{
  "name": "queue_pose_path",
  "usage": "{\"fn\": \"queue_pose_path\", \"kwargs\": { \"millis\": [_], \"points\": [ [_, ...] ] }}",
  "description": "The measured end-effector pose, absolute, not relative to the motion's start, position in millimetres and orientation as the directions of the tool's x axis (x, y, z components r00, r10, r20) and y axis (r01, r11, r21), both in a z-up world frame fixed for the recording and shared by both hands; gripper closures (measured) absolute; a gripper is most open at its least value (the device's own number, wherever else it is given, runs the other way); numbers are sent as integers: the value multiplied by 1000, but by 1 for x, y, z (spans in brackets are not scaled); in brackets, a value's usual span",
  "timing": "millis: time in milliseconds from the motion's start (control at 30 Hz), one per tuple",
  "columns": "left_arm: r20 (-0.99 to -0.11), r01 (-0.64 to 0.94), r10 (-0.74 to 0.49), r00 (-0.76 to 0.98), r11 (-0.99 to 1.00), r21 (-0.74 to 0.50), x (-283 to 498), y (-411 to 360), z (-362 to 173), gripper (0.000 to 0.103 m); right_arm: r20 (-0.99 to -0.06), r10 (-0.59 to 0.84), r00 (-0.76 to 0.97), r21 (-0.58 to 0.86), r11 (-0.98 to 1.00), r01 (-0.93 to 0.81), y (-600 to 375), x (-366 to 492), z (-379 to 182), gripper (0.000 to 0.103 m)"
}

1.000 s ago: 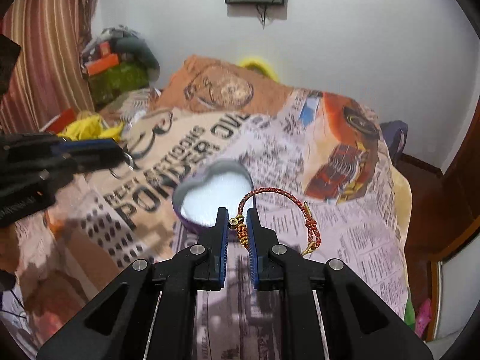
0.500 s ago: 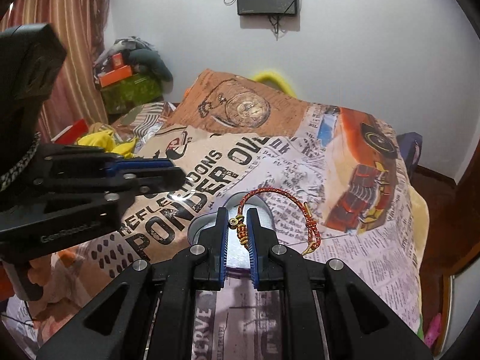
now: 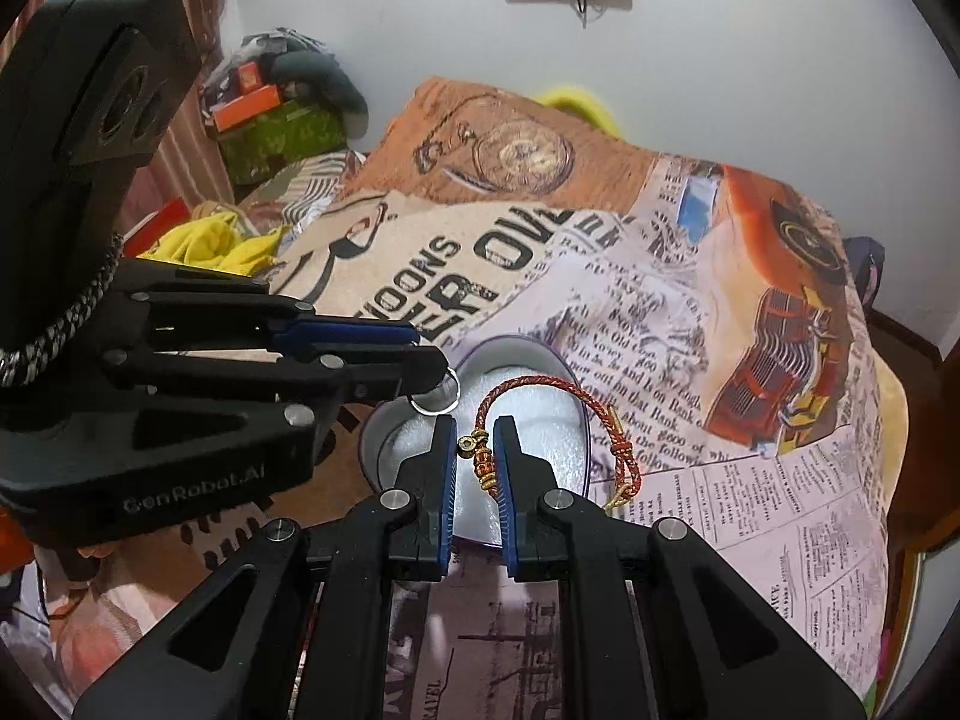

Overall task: Organize jewelry
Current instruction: 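Open both tools to drop the bracelet and ring into the heart tin, then move both open tools back to the remaining jewelry pile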

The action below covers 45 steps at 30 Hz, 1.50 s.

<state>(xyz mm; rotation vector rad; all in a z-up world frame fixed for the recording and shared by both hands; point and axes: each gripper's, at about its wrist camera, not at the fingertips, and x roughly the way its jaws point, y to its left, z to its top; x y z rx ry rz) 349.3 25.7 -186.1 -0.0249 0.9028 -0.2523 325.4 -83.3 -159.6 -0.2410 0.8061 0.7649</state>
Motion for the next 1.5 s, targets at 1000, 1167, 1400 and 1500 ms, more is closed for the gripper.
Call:
{"fn": "queue_pose_path", "kwargs": {
  "millis": [1000,1167,1400,1500],
  "points": [
    [-735,148,-153,661,986,-73,300,34,-151,84,-721,480,500,24,738,-674,-97,298,-137,71],
    [-703,128,-120,701,991,-41,271,32,-132,84,-690,468,552,6,767,-642,-109,278,-115,71],
    [-668,109,-88,738,994,-11,231,28,-111,84,-648,455,611,-14,795,-607,-123,246,-92,70],
    [-655,105,-69,753,994,16,215,25,-105,84,-632,444,635,-21,809,-587,-128,231,-87,70]
  ]
}}
